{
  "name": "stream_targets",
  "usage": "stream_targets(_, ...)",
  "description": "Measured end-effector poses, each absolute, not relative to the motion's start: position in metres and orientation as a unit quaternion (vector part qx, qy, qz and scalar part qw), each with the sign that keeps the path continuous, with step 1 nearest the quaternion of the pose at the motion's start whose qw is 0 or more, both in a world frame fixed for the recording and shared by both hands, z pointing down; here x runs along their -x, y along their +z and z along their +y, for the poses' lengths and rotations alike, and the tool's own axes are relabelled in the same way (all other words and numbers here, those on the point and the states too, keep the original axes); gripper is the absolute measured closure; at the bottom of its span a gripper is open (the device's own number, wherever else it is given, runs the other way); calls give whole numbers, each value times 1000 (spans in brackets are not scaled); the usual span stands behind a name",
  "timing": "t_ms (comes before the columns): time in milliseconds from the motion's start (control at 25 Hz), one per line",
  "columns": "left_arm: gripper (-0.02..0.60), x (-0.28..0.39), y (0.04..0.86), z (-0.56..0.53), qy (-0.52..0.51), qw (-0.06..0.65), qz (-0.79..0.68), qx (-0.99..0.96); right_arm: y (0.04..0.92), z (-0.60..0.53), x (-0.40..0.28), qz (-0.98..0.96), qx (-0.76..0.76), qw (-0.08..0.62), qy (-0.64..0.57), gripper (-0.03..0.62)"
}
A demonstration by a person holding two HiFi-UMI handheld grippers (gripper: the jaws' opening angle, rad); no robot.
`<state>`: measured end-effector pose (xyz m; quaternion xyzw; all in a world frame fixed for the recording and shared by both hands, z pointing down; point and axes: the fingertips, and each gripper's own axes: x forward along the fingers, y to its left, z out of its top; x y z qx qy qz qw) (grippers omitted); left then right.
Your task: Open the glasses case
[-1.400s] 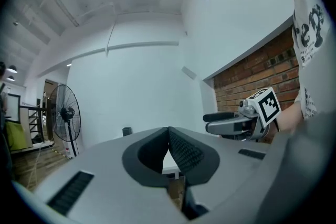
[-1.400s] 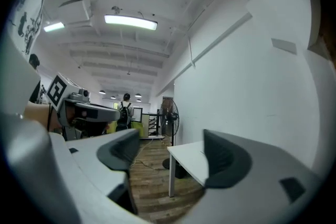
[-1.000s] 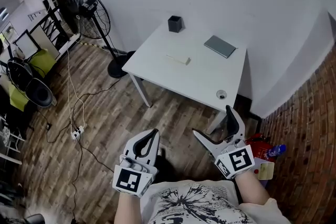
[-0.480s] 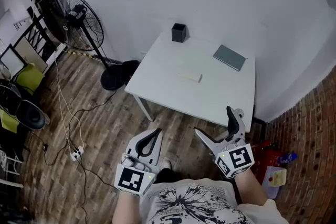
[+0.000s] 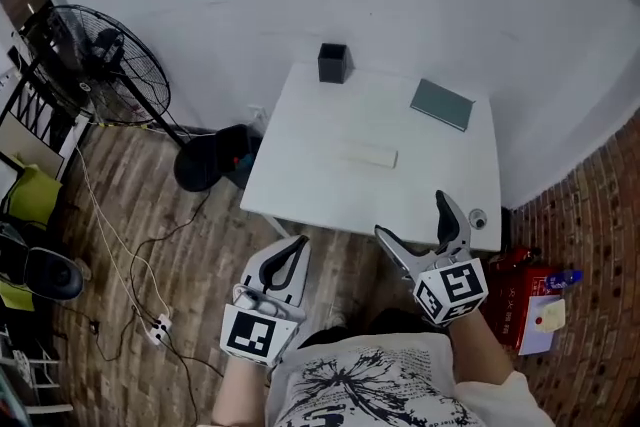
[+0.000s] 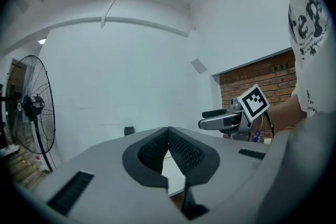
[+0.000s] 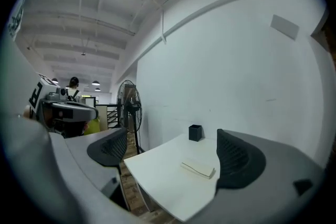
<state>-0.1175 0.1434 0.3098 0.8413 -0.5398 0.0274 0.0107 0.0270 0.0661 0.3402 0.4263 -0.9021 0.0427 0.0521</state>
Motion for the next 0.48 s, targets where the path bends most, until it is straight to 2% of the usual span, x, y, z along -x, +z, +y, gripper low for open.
stream_targets(320,568,130,358,65,56,37,-520,-852,394,-1,-24,-889,-437,116,70,57)
stream_targets(480,568,122,390,17,95,46,-498,-861,434,-46,-26,-883,-432,155,98,77)
